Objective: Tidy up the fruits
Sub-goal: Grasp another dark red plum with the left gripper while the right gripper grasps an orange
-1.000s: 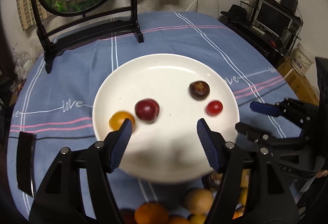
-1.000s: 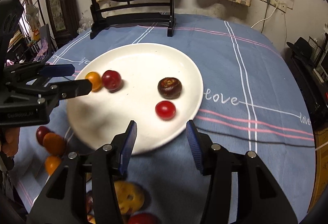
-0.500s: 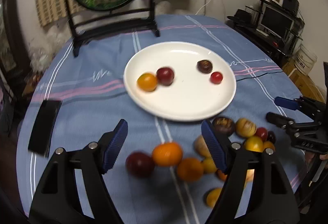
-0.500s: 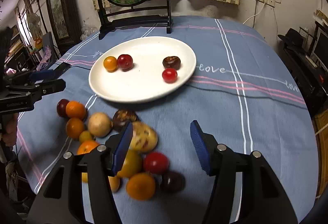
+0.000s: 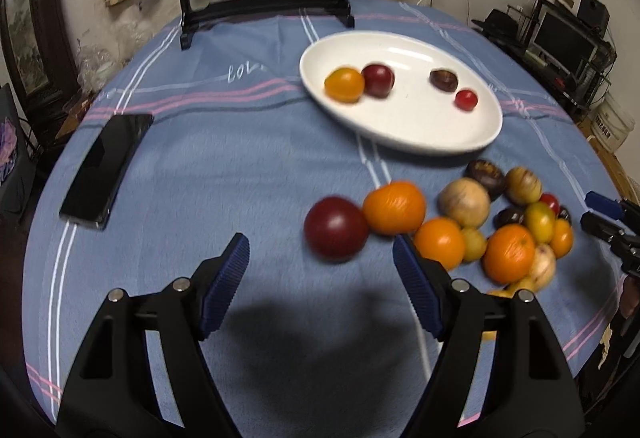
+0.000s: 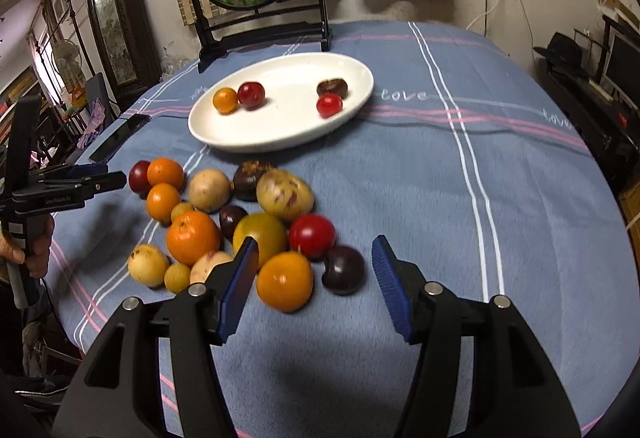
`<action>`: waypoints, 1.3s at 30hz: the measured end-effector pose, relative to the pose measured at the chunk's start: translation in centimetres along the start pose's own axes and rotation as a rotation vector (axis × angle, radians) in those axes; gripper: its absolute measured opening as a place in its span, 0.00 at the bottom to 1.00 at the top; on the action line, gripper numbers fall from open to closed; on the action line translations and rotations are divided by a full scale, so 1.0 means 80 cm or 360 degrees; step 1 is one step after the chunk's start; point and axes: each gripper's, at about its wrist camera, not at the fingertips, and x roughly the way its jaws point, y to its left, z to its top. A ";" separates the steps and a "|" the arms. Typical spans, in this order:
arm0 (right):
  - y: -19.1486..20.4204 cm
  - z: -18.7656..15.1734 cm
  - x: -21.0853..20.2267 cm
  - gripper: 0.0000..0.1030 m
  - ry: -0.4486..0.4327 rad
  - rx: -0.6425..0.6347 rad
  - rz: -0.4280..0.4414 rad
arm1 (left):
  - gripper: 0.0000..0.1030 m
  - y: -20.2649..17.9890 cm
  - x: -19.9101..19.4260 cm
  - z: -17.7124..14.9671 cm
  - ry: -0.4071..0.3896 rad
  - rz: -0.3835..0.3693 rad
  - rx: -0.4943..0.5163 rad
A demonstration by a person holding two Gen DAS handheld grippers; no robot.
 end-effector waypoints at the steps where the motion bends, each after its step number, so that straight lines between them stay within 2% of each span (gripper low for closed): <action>1: -0.001 -0.002 0.001 0.58 0.0004 0.0005 0.0003 | 0.74 0.000 0.003 -0.004 0.0014 0.0000 0.0004; 6: -0.002 -0.006 0.000 0.58 0.0004 0.0005 0.0008 | 0.74 -0.001 0.018 -0.014 0.0065 -0.0007 0.0001; 14: 0.014 -0.018 0.008 0.58 0.0040 -0.0109 0.0016 | 0.74 -0.007 0.034 -0.014 0.0093 -0.0012 0.0000; 20: 0.016 -0.018 0.014 0.58 0.0065 -0.0145 -0.0069 | 0.74 -0.007 0.050 -0.006 0.0122 -0.0002 -0.0024; 26: 0.015 -0.019 0.014 0.58 0.0059 -0.0151 -0.0074 | 0.72 -0.007 0.063 0.003 0.0120 0.0019 0.0001; 27: 0.015 -0.020 0.015 0.58 0.0061 -0.0154 -0.0073 | 0.71 -0.007 0.065 0.005 0.0117 0.0026 0.0012; 28: 0.016 -0.019 0.015 0.58 0.0062 -0.0155 -0.0073 | 0.65 -0.009 0.067 0.007 0.0108 0.0051 0.0031; 31: 0.015 -0.019 0.015 0.58 0.0064 -0.0152 -0.0076 | 0.41 -0.015 0.064 0.010 0.0071 0.0027 0.0071; 34: 0.015 -0.018 0.014 0.58 0.0070 -0.0161 -0.0085 | 0.41 -0.016 0.063 0.009 0.0078 0.0044 0.0040; 39: 0.016 -0.022 0.012 0.58 0.0102 -0.0197 -0.0079 | 0.41 -0.007 0.053 0.003 0.0096 -0.0014 -0.0032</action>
